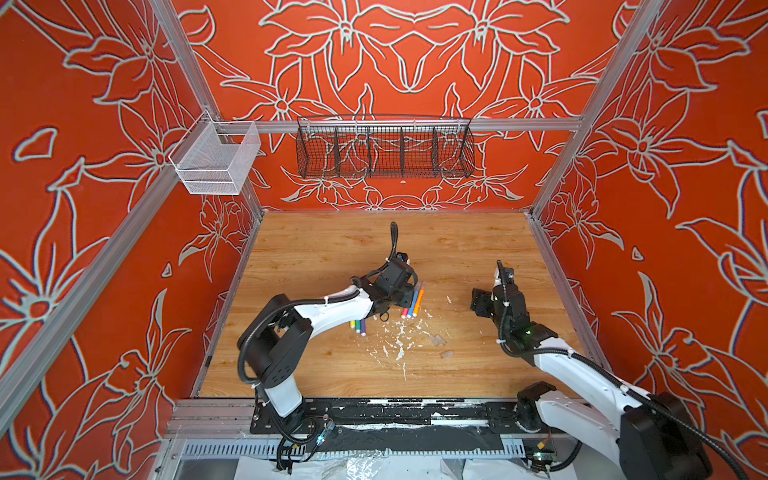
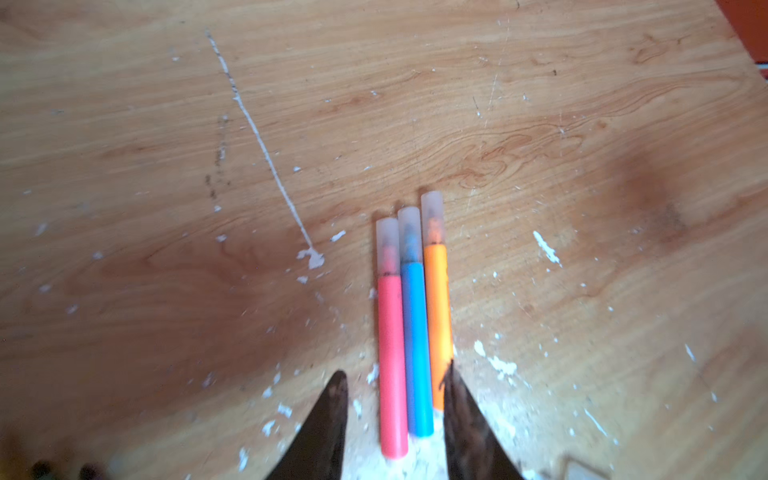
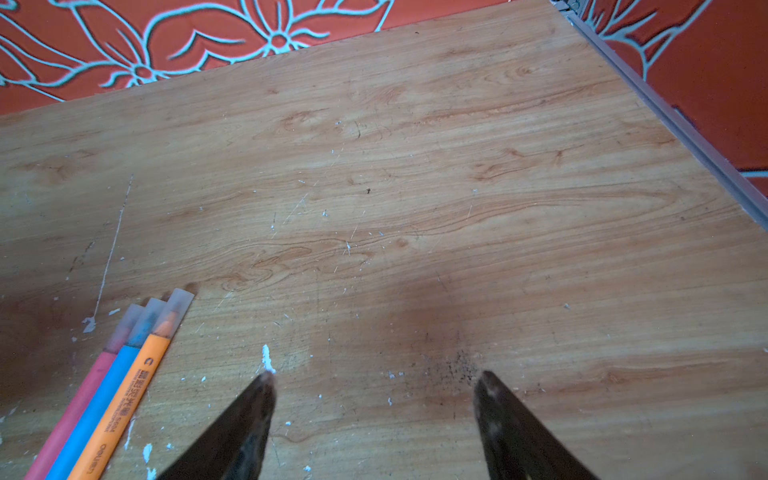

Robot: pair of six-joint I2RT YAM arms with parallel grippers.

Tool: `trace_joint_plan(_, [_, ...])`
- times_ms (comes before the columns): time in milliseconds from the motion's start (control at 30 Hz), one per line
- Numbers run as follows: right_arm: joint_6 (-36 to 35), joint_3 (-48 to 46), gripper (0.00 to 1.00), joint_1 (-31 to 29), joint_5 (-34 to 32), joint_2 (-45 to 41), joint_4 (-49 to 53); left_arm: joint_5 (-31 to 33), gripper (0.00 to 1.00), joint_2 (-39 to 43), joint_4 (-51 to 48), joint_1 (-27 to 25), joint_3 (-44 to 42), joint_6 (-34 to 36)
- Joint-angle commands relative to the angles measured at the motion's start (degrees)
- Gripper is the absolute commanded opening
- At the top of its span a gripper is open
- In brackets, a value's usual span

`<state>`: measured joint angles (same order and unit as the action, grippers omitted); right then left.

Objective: Insert the pens into the pen caps
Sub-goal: 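Lay the capped pink marker beside the blue and orange markers with the left gripper, then move the left gripper to the purple marker and grasp it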

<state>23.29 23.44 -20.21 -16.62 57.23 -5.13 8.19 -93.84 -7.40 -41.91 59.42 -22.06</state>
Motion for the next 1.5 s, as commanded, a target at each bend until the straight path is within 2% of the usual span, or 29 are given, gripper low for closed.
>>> trace_joint_plan(0, [0.7, -0.7, 0.77, 0.2, 0.2, -0.5, -0.7, 4.9, 0.37, 7.0, -1.4, -0.9, -5.4, -3.2])
trace_joint_plan(200, [0.6, -0.9, 0.77, 0.2, 0.8, -0.9, -0.4, 10.0, 0.42, 15.3, -7.0, -2.8, -15.2, -14.0])
trace_joint_plan(333, [0.6, -1.5, 0.77, 0.2, 0.8, -1.8, -0.9, 14.6, 0.42, 15.8, -14.9, -4.2, -15.3, -21.2])
trace_joint_plan(467, [0.4, -1.3, 0.77, 0.2, 1.3, -1.4, -0.9, 17.0, 0.42, 13.8, -17.0, -5.5, -15.8, -25.9])
trace_joint_plan(767, [0.2, -1.2, 0.77, 0.2, 2.0, -1.1, -0.9, 18.1, 0.34, 8.1, -15.7, -5.6, -15.9, -28.7])
trace_joint_plan(900, [0.2, -1.5, 0.77, 0.2, 2.1, -1.8, -1.1, 19.7, 0.33, 5.3, -17.2, -5.6, -14.3, -29.8])
trace_joint_plan(1467, [0.0, -2.0, 0.77, 0.2, 2.8, -2.5, -1.4, 19.9, 0.32, -4.6, -17.6, -4.9, -9.7, -29.3])
